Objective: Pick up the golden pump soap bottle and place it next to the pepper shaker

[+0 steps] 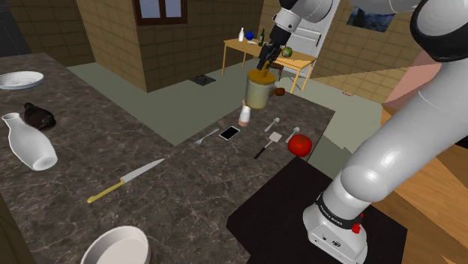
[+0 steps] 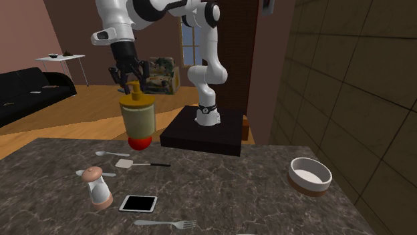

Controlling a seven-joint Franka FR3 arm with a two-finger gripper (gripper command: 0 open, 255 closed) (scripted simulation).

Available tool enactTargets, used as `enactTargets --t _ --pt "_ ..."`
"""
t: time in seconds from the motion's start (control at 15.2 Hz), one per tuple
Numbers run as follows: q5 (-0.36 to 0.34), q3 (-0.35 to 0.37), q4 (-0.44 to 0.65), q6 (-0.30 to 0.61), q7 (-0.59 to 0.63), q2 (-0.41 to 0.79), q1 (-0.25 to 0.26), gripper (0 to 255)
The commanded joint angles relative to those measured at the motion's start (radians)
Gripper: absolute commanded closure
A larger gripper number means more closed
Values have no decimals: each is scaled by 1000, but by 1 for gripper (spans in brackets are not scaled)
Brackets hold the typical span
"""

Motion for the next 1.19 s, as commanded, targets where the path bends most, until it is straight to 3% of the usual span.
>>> enactTargets --t 0.0,1.12 --pt "10 -16 24 -2 -31 30 -9 255" --pt "57 -19 -151 208 -105 79 -6 255"
